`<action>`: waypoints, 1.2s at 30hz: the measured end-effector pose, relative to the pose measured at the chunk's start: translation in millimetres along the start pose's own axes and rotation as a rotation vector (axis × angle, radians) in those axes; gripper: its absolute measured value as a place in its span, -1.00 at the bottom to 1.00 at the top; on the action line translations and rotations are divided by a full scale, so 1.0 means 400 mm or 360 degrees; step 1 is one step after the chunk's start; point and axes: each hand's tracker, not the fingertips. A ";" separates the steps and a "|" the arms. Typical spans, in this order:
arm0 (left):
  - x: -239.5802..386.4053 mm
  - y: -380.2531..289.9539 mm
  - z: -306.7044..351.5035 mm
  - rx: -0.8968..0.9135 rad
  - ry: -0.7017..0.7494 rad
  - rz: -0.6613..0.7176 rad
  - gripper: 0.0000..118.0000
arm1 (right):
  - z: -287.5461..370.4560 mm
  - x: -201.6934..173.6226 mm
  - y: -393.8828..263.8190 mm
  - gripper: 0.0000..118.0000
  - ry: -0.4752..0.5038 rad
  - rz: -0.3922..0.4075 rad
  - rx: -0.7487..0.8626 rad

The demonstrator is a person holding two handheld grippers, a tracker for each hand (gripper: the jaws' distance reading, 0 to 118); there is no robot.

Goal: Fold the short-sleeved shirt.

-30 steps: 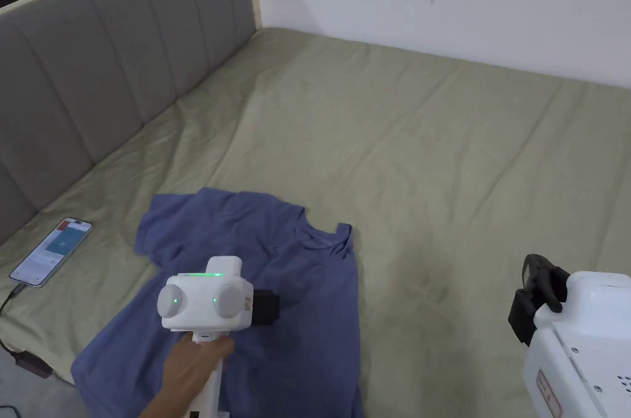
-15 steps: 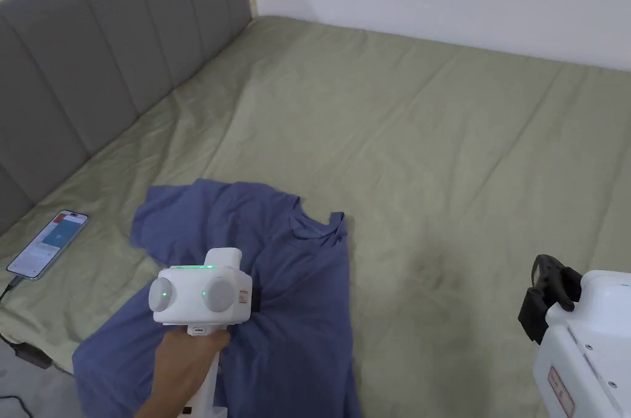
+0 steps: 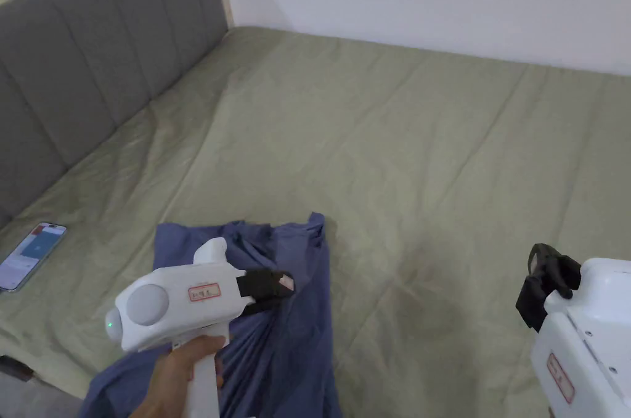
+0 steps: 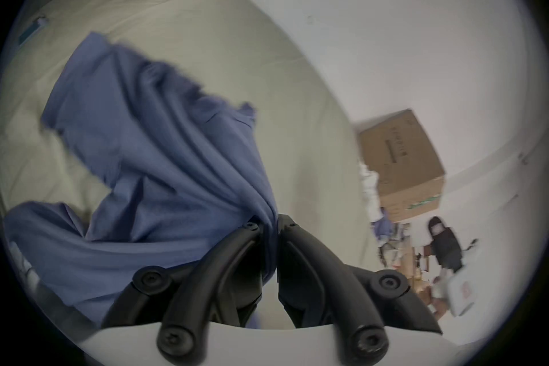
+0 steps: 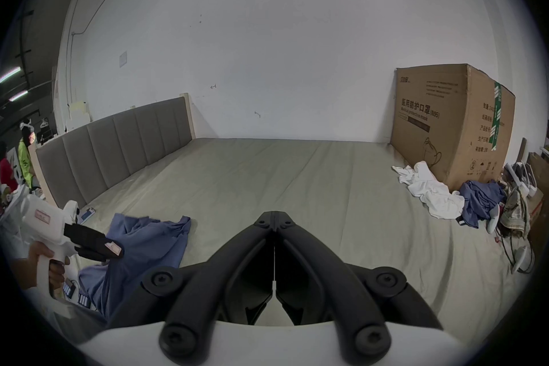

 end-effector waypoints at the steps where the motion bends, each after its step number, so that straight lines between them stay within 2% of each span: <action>1: 0.036 0.005 -0.006 -0.0016 -0.0037 -0.0040 -0.80 | 0.008 0.009 0.002 -0.96 -0.0009 -0.0006 0.0005; 5: 0.201 0.021 -0.030 -0.0017 -0.0246 -0.0146 -0.80 | 0.051 0.052 0.011 -0.96 -0.0054 -0.0037 0.0040; 14: 0.560 0.101 -0.085 -0.0034 -0.0554 -0.0463 -0.80 | 0.169 0.173 0.044 -0.96 -0.0224 -0.0055 0.0153; 21: 0.814 0.067 -0.139 -0.0124 -0.0663 -0.0743 -0.80 | 0.250 0.274 0.061 -0.96 -0.0379 -0.0057 0.0218; 28: 0.887 -0.056 -0.278 -0.0337 -0.0688 -0.0785 -0.80 | 0.287 0.351 0.044 -0.96 -0.0477 -0.0076 0.0214; 32: 0.860 -0.163 -0.386 -0.0506 -0.0541 -0.0840 -0.81 | 0.292 0.384 0.024 -0.96 -0.0510 -0.0092 0.0181; 36: 0.766 -0.251 -0.520 -0.0673 -0.0341 -0.0876 -0.80 | 0.297 0.404 0.002 -0.96 -0.0530 -0.0110 0.0155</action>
